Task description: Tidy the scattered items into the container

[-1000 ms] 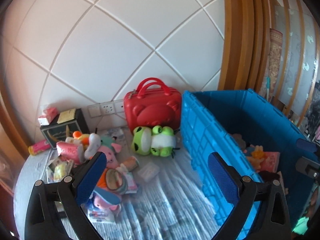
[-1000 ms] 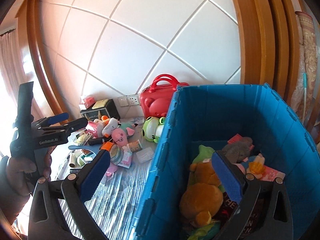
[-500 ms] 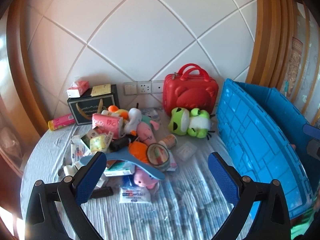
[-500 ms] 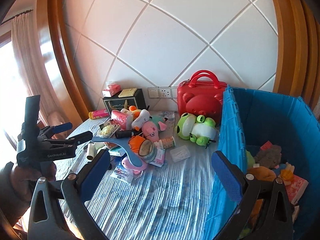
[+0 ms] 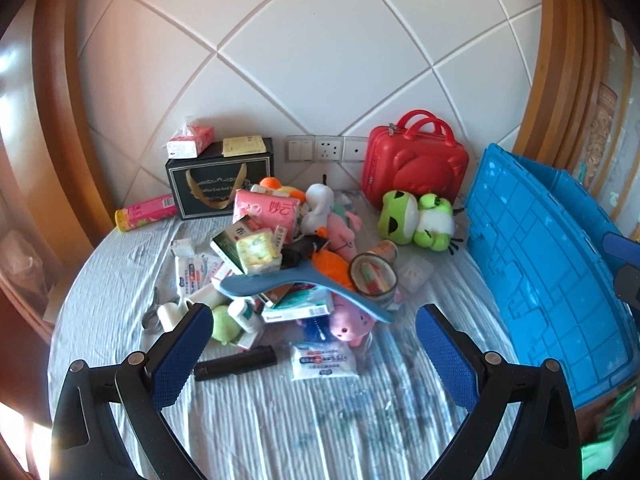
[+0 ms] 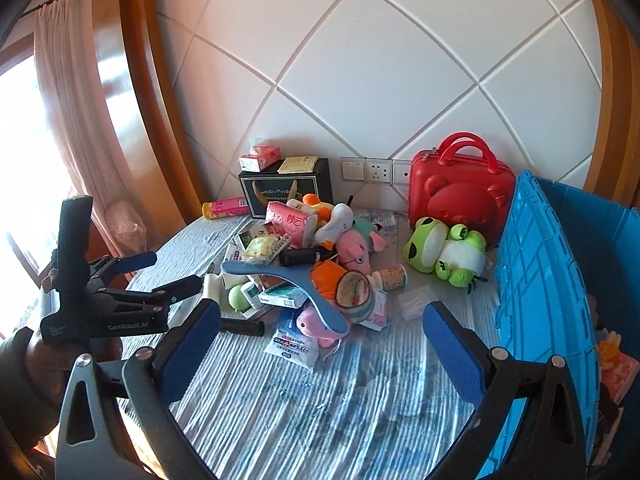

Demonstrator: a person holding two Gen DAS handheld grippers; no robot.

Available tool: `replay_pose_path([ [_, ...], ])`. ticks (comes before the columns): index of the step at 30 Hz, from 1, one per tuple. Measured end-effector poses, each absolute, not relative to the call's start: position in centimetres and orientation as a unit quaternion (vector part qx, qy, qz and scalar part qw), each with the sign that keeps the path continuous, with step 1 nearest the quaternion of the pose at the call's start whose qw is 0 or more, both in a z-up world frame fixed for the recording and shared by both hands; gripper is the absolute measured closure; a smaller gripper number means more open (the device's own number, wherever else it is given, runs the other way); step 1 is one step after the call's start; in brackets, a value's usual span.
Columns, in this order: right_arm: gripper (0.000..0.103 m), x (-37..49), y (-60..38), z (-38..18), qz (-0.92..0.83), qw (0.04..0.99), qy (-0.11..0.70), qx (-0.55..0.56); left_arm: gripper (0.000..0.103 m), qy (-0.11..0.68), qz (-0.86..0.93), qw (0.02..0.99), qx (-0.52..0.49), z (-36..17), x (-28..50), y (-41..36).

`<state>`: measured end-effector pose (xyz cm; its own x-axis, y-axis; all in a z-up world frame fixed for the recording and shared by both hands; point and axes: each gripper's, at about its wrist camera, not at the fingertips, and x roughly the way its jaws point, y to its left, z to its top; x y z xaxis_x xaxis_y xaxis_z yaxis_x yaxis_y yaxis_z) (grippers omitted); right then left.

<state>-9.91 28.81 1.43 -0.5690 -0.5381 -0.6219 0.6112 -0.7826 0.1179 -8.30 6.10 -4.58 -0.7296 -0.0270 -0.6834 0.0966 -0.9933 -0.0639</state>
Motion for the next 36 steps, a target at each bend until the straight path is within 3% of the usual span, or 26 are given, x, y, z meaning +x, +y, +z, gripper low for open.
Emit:
replay_pose_path([
  [26,0.000,-6.7,21.2,-1.8,-0.890,0.264,0.047,0.368,0.001,0.018,-0.928,0.035,0.371,-5.2,-5.4,-0.3],
  [36,0.000,-6.9,20.7,-1.9,-0.890,0.258,0.053,0.371,0.001,0.041,-0.922,0.019,0.384,-5.6,-5.8,-0.1],
])
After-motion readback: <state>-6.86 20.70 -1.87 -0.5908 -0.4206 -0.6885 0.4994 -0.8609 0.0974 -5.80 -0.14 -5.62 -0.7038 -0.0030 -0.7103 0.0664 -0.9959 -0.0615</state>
